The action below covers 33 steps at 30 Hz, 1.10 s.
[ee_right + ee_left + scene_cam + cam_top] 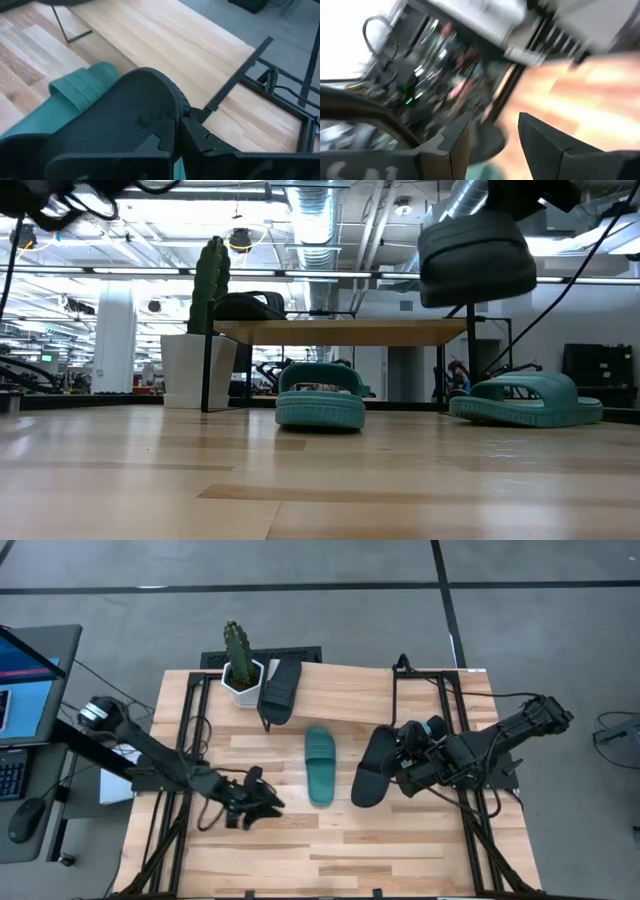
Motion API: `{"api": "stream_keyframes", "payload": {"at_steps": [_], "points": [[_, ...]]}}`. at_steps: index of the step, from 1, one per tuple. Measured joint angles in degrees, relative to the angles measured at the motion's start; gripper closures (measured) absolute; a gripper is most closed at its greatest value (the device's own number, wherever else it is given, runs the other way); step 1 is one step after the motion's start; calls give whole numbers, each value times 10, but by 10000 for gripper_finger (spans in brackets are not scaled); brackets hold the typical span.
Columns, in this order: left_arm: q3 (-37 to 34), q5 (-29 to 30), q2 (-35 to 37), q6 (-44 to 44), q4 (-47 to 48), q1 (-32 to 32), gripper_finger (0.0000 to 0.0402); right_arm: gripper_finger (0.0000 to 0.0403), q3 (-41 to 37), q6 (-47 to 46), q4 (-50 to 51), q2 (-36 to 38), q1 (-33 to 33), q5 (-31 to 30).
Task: Pick and place slides into the shelf
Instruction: Put the black slides on the shelf
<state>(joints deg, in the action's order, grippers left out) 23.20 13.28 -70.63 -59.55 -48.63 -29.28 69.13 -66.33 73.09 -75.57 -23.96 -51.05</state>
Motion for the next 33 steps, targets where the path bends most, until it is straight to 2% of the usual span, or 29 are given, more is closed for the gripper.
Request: {"api": "stream_keyframes", "payload": {"at_steps": [3, 7, 14, 21, 33], "points": [[27, 82, -62, -55, -25, -8, 250, 403, 20, 13, -4, 0, 6, 0], [71, 132, -139, -97, -25, -10, 250, 403, 53, 70, -42, -1, 16, 0], [156, 260, -245, -143, -38, -9, 251, 403, 112, 151, -96, -1, 32, 0], [200, 280, -296, -222, -61, -9, 251, 403, 140, 159, -94, -1, 40, 2], [222, 286, -298, -336, -74, -16, 251, 403, 140, 158, -97, -1, 40, 18]]}}
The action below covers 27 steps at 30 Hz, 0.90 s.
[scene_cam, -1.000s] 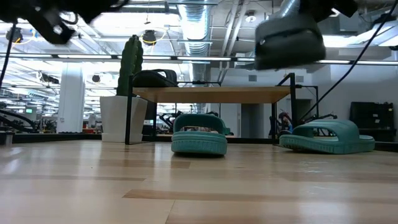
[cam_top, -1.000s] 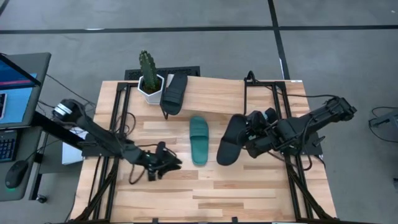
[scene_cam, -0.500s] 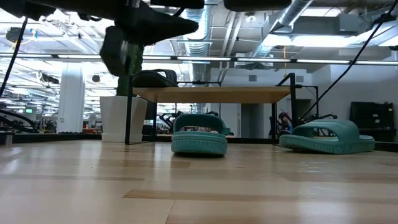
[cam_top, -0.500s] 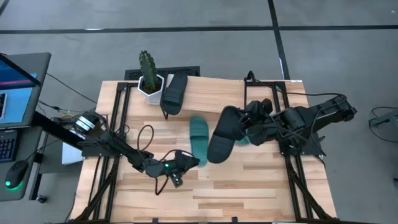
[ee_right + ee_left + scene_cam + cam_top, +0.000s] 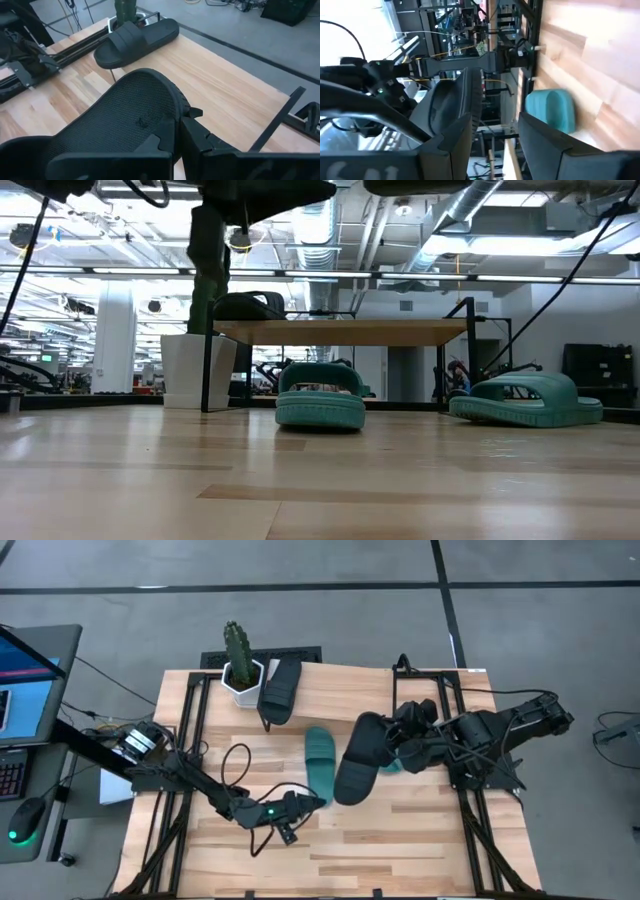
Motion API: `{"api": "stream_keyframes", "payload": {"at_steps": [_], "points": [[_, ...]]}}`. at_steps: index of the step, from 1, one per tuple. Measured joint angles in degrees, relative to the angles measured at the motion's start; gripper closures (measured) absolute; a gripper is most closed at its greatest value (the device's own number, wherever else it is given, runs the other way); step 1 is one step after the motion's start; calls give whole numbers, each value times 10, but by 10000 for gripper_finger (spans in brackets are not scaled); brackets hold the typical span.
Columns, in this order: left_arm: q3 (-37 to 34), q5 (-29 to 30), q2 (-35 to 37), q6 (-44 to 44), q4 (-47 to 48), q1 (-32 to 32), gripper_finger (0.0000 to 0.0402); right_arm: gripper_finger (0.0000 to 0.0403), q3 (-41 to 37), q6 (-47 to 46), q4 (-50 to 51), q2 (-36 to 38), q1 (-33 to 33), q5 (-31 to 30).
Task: Pick and place slides into the shelf
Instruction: Put the black slides on the shelf
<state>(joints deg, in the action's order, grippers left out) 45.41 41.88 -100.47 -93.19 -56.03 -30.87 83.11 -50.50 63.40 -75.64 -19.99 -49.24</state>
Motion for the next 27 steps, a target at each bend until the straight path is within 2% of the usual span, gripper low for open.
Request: {"api": "stream_keyframes", "payload": {"at_steps": [4, 12, 19, 27], "points": [[0, -5, 0, -40, -15, 0, 251, 403, 0, 0, -14, 0, 2, 8], [0, -71, 0, -107, -26, 4, 251, 403, 0, 8, -25, -4, 6, 21], [0, -97, 1, -126, -72, 15, 251, 403, 0, 10, -34, -6, 6, 28], [0, -121, 1, -137, -65, 31, 251, 403, 0, 55, -88, -6, 6, 32]]}}
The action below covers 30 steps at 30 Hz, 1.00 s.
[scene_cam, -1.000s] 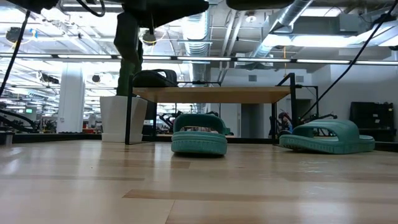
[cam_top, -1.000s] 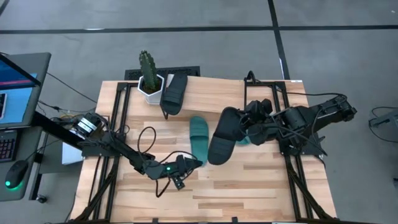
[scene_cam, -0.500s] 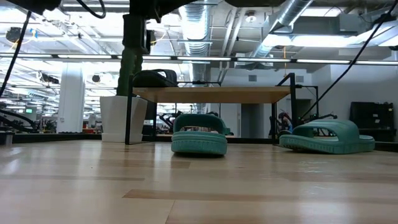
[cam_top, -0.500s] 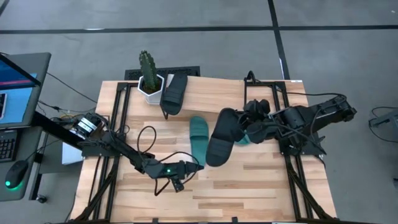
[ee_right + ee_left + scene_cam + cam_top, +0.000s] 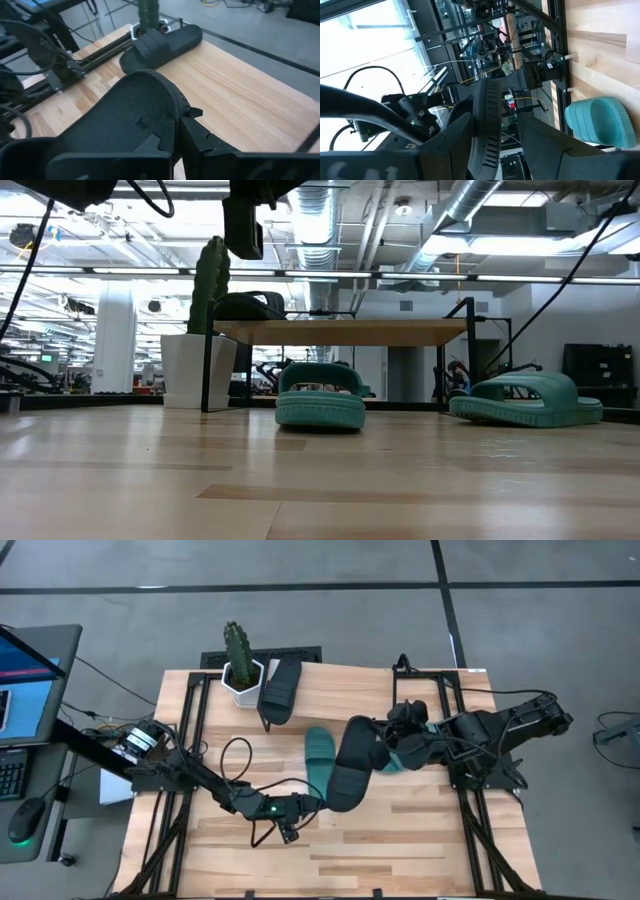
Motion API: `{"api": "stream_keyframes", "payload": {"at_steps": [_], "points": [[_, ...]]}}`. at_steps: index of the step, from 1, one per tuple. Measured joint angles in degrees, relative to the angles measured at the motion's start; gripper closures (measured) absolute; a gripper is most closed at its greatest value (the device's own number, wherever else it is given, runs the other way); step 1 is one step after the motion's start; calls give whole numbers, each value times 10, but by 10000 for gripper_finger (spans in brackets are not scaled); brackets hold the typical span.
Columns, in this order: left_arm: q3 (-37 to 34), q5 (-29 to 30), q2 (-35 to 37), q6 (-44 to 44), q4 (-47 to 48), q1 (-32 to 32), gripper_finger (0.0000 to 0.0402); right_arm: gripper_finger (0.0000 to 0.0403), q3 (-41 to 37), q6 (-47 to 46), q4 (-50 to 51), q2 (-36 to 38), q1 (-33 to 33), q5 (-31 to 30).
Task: Pick and place slides into the shelf
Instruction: Put the black slides on the shelf
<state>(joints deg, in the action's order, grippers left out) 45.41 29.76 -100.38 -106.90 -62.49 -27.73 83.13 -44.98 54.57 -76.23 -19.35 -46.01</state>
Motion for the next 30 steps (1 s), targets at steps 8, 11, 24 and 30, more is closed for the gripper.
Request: {"api": "stream_keyframes", "payload": {"at_steps": [8, 11, 24, 30], "points": [[0, -1, 0, -7, 0, 4, 251, 403, 0, 16, -30, -8, 0, 12], [0, -2, 0, -8, 0, 4, 251, 403, -1, 17, -31, -17, 1, 29], [0, 2, 0, -12, 4, 4, 251, 403, -1, 65, -77, -56, 38, 89], [0, 10, 0, -11, 6, 4, 256, 403, 0, 78, -92, -55, 44, 96]]}}
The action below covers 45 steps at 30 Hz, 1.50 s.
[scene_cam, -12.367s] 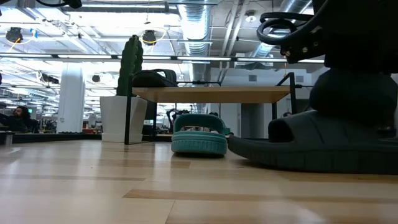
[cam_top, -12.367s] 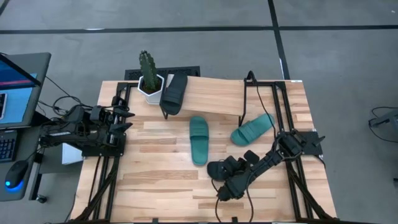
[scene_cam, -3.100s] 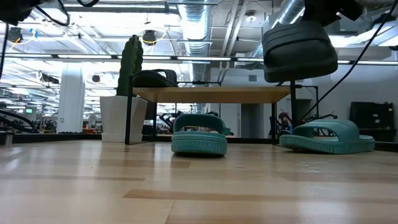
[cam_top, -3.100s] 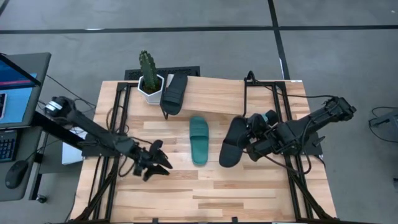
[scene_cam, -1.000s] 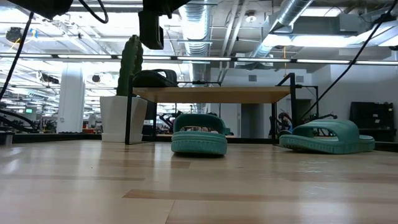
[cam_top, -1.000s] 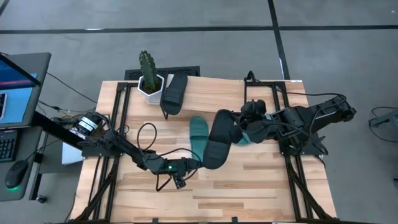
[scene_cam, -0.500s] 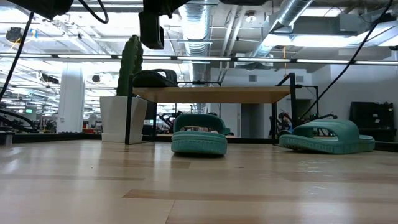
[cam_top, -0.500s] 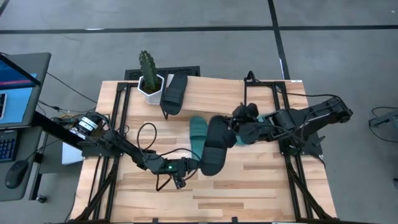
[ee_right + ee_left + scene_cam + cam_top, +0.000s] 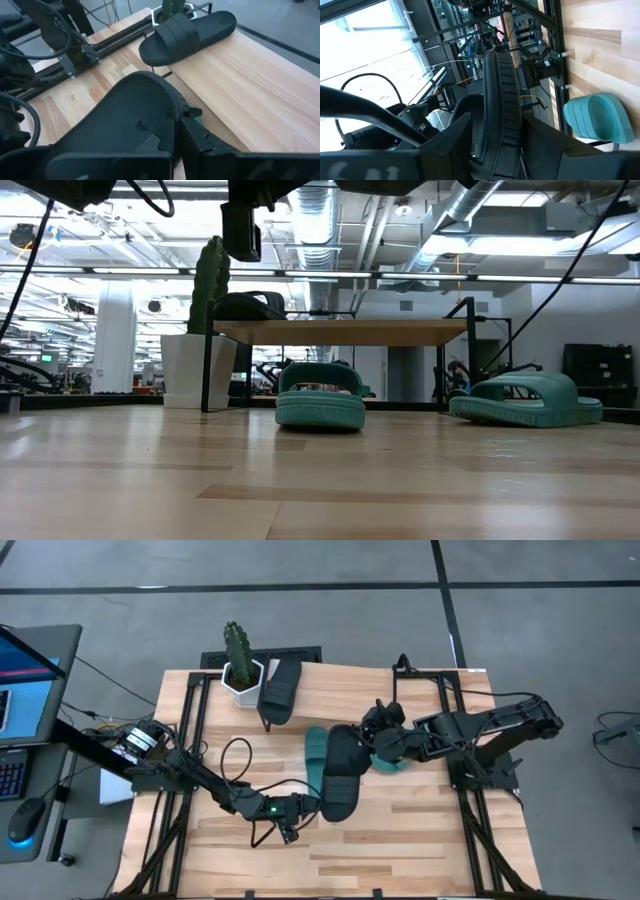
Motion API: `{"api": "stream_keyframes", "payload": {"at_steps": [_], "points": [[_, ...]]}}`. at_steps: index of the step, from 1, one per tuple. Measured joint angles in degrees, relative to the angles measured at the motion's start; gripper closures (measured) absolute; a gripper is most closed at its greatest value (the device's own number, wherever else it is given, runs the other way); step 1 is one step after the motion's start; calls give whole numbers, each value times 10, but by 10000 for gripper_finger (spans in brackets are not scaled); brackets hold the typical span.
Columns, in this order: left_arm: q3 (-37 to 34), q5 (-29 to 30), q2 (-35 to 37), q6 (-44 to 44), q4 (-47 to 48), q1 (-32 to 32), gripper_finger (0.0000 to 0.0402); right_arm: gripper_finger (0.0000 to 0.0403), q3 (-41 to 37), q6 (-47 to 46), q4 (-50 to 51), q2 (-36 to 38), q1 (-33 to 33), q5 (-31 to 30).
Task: Pick and place slides into the shelf
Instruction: Put the black slides on the shelf
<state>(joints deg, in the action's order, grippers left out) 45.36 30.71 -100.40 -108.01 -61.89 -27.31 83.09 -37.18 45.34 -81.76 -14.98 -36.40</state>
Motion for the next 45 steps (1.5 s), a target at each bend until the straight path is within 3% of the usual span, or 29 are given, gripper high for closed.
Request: {"api": "stream_keyframes", "payload": {"at_steps": [3, 8, 12, 17, 31, 38, 45], "points": [[0, 2, 0, 12, 0, 0, 285, 403, 0, 3, -5, 0, 0, 2], [0, 13, 0, 98, 4, 0, 365, 403, 0, 3, -5, 0, 0, 2], [0, 13, 0, 157, 15, 0, 365, 402, 0, 3, -4, 0, 0, 4], [0, 28, 0, 171, 23, 0, 365, 380, 0, 1, -6, 0, 1, 1], [0, 73, -1, 160, 26, 1, 365, 222, 1, -16, 76, 0, 3, -16], [0, 86, -1, 122, 25, 0, 365, 186, 1, -88, 206, 0, 3, -92], [-19, 92, 15, 95, 26, 14, 365, 186, 0, -268, 409, 17, -13, -169]]}}
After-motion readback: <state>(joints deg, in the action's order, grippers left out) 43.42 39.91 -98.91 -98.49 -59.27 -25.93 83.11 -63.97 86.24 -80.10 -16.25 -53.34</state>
